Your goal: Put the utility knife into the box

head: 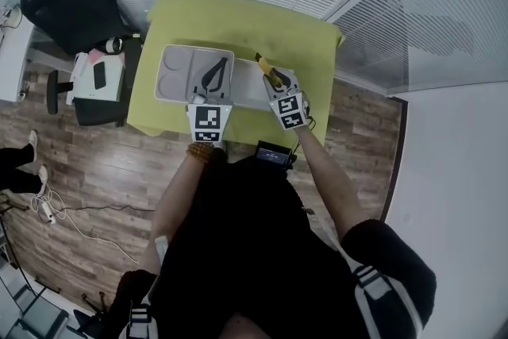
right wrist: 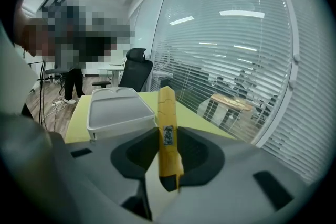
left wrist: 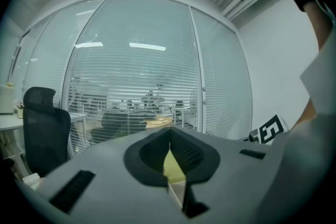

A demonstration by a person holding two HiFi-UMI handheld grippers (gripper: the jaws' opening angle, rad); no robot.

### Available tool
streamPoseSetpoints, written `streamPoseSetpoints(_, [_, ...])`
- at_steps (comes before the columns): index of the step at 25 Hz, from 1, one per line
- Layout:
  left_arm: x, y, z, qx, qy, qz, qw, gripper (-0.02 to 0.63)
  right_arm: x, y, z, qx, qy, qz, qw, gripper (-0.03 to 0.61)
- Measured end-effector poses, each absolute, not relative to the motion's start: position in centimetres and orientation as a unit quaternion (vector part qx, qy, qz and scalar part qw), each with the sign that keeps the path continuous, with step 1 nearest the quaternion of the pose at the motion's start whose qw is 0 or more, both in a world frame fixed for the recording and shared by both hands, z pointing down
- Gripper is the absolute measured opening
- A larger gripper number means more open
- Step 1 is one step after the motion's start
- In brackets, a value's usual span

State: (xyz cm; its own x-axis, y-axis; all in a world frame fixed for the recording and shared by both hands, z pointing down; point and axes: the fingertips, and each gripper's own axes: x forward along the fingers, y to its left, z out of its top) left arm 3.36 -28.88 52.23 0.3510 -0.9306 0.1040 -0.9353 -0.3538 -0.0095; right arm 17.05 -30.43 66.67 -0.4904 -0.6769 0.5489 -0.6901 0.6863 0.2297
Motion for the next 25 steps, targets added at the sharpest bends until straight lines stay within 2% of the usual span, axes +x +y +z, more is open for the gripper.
streamPoseSetpoints(25, [3.2,-29.1,53.1,0.825,-0.562,0.055,0.035,0.012,14.8,-30.4,73.5,0.327,-0.851,0.034,0.41,0.107])
